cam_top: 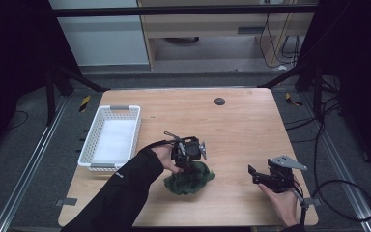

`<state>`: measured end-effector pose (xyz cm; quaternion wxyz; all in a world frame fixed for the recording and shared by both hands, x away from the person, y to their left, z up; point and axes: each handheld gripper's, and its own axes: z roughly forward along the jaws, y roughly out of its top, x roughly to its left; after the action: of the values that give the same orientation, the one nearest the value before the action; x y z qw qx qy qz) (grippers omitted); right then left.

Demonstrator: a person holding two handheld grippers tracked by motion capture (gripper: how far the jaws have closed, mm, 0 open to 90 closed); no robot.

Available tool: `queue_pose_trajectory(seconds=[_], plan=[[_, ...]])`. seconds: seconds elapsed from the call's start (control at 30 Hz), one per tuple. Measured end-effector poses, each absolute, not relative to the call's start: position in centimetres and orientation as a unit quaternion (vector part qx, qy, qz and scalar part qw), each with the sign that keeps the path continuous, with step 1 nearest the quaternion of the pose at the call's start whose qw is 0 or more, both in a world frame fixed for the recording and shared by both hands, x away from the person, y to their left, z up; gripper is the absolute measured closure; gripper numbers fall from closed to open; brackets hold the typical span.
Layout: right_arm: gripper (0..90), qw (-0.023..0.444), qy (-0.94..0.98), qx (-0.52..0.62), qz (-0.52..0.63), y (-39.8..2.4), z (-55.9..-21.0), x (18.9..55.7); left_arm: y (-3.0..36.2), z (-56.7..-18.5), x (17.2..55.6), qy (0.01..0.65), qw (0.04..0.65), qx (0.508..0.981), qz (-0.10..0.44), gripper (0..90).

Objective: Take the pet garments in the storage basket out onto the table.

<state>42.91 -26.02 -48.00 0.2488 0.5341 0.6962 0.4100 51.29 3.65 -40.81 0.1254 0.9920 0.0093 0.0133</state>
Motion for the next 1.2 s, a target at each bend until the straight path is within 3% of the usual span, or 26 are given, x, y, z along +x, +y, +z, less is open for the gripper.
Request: queue_pose_trajectory(seconds=[0.43, 0.9, 1.2], plan=[[18.1, 0.25, 0.698, 0.534, 0.407, -26.1, -48.1, 42.9, 4.3, -39.8, 50.9, 0.017, 0.147, 0.989, 0.029, 35.5], [17.9, 0.249, 0.697, 0.535, 0.407, -26.0, -48.1, 42.9, 7.8, -35.7, 49.7, 0.076, 0.254, 0.962, 0.069, 29.4], [17.9, 0.252, 0.698, 0.534, 0.406, -26.1, -48.1, 42.9, 11.4, -35.5, 48.6, 0.174, 0.34, 0.918, 0.106, 29.1]])
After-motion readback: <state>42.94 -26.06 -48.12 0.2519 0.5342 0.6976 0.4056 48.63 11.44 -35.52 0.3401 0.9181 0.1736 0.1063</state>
